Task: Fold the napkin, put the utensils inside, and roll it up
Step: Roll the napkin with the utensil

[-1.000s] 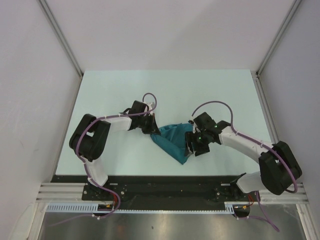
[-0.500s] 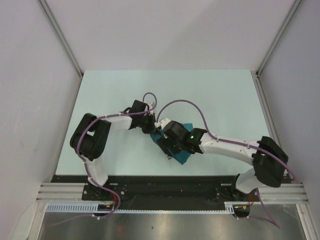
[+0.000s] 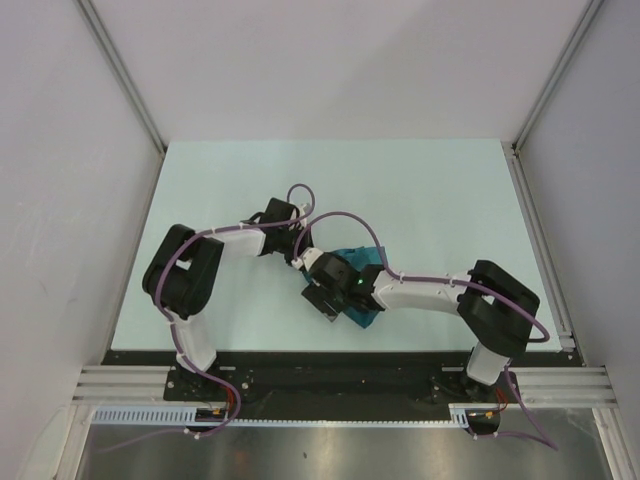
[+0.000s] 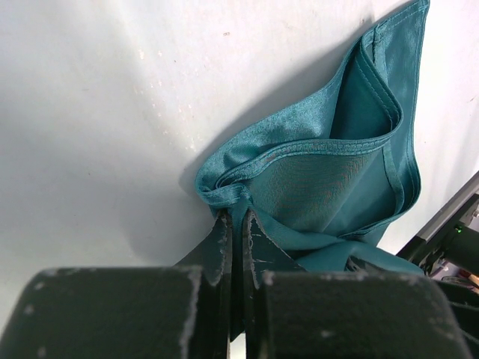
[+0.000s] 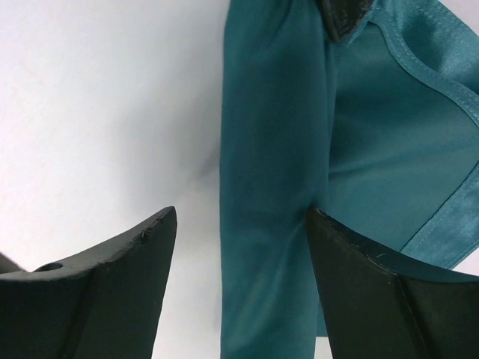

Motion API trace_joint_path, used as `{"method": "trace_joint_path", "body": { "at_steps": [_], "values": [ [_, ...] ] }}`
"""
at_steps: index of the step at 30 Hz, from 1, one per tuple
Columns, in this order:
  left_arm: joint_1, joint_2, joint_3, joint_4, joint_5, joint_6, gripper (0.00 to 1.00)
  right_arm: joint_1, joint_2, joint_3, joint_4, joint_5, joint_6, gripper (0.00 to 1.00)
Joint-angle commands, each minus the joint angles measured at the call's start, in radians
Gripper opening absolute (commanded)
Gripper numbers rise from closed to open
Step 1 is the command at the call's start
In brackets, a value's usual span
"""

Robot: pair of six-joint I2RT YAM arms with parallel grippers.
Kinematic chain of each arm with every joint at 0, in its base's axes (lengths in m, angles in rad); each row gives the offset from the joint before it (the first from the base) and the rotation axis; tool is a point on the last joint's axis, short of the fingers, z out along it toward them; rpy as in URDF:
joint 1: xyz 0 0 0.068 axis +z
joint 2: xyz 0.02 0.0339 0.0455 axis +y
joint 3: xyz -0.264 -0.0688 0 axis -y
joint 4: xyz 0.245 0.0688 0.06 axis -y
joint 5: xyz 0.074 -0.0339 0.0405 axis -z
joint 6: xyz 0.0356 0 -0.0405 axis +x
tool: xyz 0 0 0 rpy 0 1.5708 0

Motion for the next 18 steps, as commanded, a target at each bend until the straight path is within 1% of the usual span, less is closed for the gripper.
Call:
{"method": "trace_joint_path", "body": {
  "at_steps": [1,9,12,15,16,17,18],
  "values": [
    [0.001,0.041,0.018,-0.024,-0.049,0.041,0.00,-0.035,0.014,-0.010,0.089,-0.022,-0.006,0.74],
    [0.001,0.041,0.035,-0.021,-0.039,0.038,0.00,-0.104,0.040,-0.045,0.114,-0.121,0.002,0.71],
    [0.001,0.038,0.043,-0.016,-0.029,0.034,0.00,-0.119,0.054,-0.054,0.112,-0.157,0.011,0.69],
    [0.001,0.036,0.053,-0.012,-0.024,0.029,0.00,-0.128,0.072,-0.068,0.106,-0.175,0.018,0.64],
    [0.002,0.033,0.061,-0.010,-0.023,0.021,0.02,-0.131,0.079,-0.071,0.105,-0.186,0.031,0.61],
    [0.004,0.027,0.066,-0.009,-0.026,0.018,0.12,-0.134,0.085,-0.074,0.097,-0.193,0.037,0.59],
    [0.013,0.009,0.067,-0.004,-0.027,0.012,0.18,-0.139,0.092,-0.082,0.094,-0.204,0.043,0.57]
  ]
}}
